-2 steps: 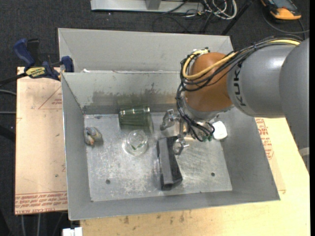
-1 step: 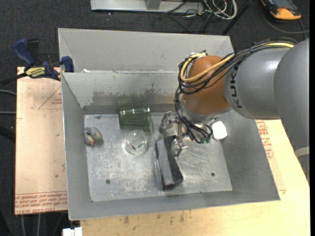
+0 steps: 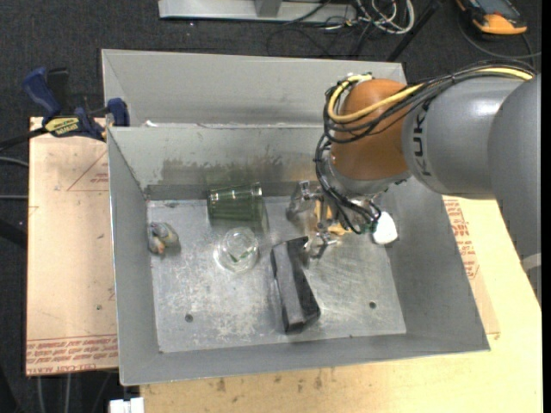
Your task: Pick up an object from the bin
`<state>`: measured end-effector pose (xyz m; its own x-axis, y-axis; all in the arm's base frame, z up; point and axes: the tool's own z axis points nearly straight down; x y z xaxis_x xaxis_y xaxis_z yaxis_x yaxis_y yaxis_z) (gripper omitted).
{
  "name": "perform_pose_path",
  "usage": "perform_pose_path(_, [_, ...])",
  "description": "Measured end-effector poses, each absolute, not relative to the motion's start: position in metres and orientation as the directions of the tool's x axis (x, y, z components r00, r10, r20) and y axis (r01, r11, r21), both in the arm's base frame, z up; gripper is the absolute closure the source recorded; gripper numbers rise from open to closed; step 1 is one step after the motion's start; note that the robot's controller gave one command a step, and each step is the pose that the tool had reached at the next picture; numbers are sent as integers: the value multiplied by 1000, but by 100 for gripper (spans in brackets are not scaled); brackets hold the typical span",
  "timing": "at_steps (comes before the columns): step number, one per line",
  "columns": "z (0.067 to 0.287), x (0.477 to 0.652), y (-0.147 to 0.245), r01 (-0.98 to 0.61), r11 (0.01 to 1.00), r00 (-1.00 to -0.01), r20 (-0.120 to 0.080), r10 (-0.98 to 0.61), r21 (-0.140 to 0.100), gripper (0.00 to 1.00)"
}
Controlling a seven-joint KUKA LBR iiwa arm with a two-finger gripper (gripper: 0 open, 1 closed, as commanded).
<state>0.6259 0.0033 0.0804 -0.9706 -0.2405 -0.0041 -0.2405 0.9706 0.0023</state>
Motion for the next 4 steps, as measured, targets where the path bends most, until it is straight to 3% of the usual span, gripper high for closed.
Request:
perform_pose_path(1, [93, 633, -42, -137, 991, -991, -5, -137, 1, 0])
perform_pose_path(2, [83, 657, -47, -205, 979, -979, -5, -205, 0, 100])
perform_pose_path(3, [83, 657, -48, -205, 979, -979, -5, -205, 1, 0])
perform_pose_path(4, [83, 657, -48, -205, 979, -979, -4, -205, 1, 0])
